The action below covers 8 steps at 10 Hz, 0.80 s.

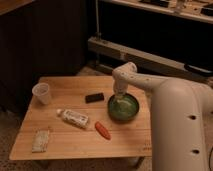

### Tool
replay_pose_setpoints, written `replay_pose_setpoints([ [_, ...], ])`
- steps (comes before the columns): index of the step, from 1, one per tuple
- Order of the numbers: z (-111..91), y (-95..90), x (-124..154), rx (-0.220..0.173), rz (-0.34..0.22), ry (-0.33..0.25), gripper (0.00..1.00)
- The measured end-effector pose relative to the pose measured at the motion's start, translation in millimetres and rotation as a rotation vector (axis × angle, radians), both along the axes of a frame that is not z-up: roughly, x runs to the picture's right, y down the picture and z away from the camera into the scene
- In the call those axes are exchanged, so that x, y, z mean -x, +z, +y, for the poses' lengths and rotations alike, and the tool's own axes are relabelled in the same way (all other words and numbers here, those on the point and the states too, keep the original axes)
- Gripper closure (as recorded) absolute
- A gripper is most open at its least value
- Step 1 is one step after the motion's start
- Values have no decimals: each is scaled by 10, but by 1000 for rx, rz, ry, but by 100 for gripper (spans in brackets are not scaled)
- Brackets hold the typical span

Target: Push the ceramic bowl across the table

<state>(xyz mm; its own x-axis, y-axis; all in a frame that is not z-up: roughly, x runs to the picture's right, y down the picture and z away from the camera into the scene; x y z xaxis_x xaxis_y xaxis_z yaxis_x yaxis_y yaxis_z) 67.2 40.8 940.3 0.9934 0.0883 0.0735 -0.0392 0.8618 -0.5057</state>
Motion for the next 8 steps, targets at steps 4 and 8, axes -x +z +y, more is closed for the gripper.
replay_pose_setpoints([
  [4, -114, 76, 59, -10, -32, -6, 98],
  [8, -239, 152, 196, -20, -65, -1, 98],
])
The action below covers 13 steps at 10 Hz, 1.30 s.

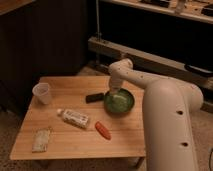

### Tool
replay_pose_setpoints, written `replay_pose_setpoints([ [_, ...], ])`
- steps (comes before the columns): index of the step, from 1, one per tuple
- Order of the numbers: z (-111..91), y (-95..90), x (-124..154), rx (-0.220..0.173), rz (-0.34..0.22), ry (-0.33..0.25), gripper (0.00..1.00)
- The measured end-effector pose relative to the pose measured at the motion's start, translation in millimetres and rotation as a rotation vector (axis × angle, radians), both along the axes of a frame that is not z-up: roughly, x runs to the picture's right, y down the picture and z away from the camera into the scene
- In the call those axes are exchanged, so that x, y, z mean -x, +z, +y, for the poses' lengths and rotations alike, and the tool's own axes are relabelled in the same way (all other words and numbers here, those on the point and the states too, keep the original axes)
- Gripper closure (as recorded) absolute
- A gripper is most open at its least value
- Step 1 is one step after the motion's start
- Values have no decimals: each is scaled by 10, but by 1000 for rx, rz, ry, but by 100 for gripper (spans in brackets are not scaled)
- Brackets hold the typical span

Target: Push the ceramic bowl across the table

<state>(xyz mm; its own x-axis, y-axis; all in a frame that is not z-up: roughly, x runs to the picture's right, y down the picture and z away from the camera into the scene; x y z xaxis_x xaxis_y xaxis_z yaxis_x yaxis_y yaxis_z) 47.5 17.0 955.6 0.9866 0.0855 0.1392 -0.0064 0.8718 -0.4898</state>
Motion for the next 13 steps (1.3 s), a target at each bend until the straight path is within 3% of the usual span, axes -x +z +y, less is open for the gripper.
replay_pose_setpoints([
  [13, -56, 67, 201, -26, -76, -8, 98],
])
